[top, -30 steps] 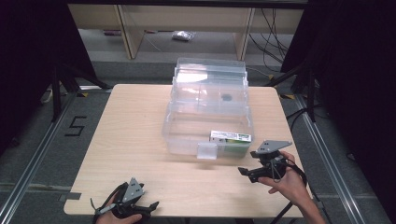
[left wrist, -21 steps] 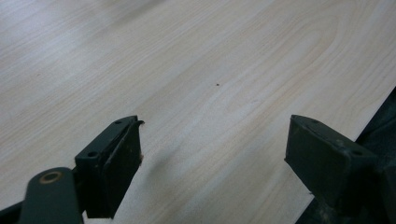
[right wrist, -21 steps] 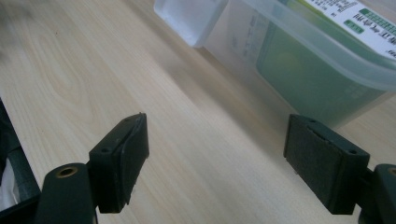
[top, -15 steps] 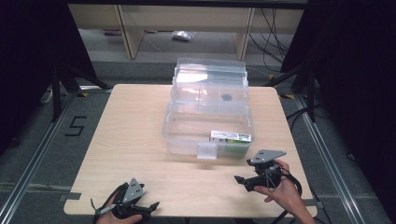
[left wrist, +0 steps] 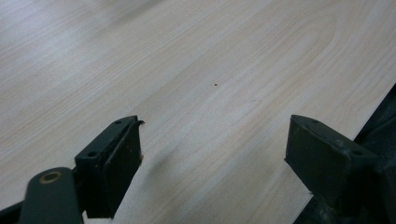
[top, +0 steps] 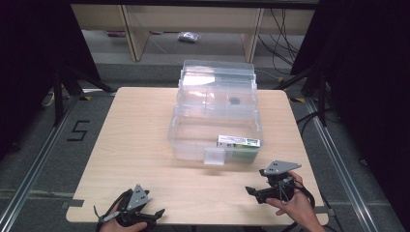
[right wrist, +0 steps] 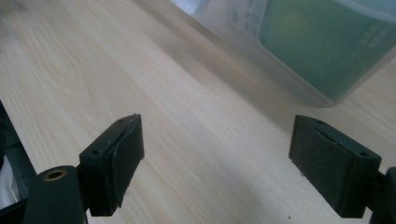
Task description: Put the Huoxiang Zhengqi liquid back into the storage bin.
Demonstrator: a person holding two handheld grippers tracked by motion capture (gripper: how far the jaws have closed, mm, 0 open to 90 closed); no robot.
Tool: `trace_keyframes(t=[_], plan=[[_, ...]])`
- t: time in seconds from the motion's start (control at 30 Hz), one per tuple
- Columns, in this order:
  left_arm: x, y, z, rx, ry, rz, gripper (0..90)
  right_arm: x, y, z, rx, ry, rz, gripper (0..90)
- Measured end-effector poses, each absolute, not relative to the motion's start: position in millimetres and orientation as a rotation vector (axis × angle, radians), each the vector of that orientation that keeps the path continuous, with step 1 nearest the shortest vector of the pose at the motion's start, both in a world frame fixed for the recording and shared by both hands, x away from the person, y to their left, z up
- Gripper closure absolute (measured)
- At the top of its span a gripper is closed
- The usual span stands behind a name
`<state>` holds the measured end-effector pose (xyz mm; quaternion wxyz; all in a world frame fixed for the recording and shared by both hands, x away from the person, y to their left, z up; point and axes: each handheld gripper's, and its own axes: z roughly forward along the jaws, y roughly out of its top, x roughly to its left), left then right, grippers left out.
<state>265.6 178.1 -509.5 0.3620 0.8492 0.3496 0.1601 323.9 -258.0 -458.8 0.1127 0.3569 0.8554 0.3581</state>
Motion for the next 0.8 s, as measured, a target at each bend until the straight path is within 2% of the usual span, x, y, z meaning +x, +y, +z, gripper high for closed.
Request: trace_keyframes(t=[0.8], plan=[[266, 178, -511, 2.195, 0.901, 0.42, 17.9, 296, -258, -484, 1.065, 2.575, 0.968, 18.1]])
